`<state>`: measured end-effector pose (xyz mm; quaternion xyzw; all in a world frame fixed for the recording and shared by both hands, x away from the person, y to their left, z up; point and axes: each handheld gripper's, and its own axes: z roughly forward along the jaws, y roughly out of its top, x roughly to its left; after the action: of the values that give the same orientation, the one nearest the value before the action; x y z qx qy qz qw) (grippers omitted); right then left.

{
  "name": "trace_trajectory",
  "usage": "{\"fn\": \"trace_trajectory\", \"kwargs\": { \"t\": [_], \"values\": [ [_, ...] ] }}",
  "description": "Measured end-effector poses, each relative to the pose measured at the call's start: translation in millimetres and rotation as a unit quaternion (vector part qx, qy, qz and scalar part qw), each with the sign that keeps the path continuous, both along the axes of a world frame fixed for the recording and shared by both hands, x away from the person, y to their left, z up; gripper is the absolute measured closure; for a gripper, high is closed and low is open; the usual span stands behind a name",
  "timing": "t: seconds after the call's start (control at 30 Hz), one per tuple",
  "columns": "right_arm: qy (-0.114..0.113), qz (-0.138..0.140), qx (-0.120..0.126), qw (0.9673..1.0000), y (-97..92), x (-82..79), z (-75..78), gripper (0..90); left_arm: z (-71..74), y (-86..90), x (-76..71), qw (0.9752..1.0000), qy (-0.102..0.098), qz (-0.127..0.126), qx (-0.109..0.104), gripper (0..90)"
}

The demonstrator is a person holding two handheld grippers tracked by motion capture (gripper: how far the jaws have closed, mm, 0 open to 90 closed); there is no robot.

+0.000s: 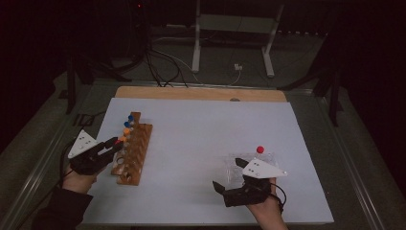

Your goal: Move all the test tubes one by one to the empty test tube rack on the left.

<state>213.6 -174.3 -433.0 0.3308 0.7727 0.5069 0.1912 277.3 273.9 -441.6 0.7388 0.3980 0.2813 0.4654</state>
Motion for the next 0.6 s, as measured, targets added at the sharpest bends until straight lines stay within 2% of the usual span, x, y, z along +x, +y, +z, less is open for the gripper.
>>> {"fn": "trace_trajectory", "kwargs": {
  "t": [0.33,0.43,0.53,0.57,0.6],
  "values": [
    [0.001,0.001,0.000,1.0000,0.1,0.3,0.1,0.0,-6.8,-0.2,2.4,0.9997,0.021,0.005,0.010,71.8],
    [0.002,0.001,0.000,1.0000,0.2,0.5,-0.1,0.0,-6.5,1.3,3.1,0.9995,0.032,0.006,-0.005,71.6],
    [0.001,0.002,0.000,1.0000,0.3,0.3,0.1,0.0,-5.6,1.6,2.2,0.9996,0.029,0.001,-0.001,70.9],
    [0.000,0.002,0.000,1.0000,0.1,0.3,0.2,0.0,-4.6,2.5,1.9,0.9994,0.031,-0.008,-0.012,69.8],
    [0.001,0.003,0.001,1.0000,-0.1,0.4,0.3,0.0,-3.0,2.6,1.5,0.9993,0.032,-0.010,-0.015,63.4]
  ]
}}
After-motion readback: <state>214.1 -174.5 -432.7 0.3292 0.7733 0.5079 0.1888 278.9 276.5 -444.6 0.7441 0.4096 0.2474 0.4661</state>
